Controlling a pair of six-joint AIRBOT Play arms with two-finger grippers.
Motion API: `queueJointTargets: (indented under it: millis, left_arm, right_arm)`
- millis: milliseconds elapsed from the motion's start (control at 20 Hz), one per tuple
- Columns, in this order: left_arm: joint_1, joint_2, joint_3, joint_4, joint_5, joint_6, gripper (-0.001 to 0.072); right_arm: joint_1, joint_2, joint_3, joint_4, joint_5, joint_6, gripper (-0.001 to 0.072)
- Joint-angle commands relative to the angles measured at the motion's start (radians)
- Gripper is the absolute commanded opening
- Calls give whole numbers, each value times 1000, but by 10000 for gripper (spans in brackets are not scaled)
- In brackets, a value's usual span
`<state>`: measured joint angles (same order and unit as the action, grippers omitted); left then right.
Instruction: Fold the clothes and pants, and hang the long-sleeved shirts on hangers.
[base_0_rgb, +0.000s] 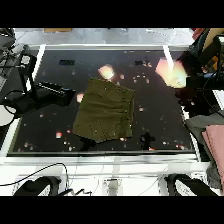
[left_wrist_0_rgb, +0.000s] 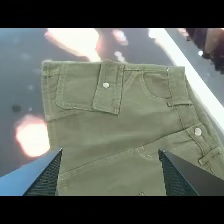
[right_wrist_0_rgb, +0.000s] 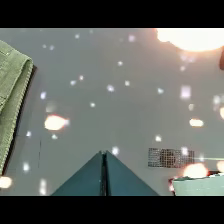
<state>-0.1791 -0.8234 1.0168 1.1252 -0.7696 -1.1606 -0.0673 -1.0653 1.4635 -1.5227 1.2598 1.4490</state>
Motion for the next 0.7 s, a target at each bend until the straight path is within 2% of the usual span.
queueJointTargets:
  millis: [0, 500, 650]
  left_arm:
    - [1, 1, 0, 0, 0, 0, 694]
    - [1, 1, 0, 0, 0, 0, 694]
    - [0, 0, 0, -6, 4, -1, 694]
  right_arm:
    - [1, -1, 0, 0, 0, 0, 57]
    - [1, 0, 0, 1, -1, 0, 57]
    - [1, -1, 0, 33, -64, 1, 57]
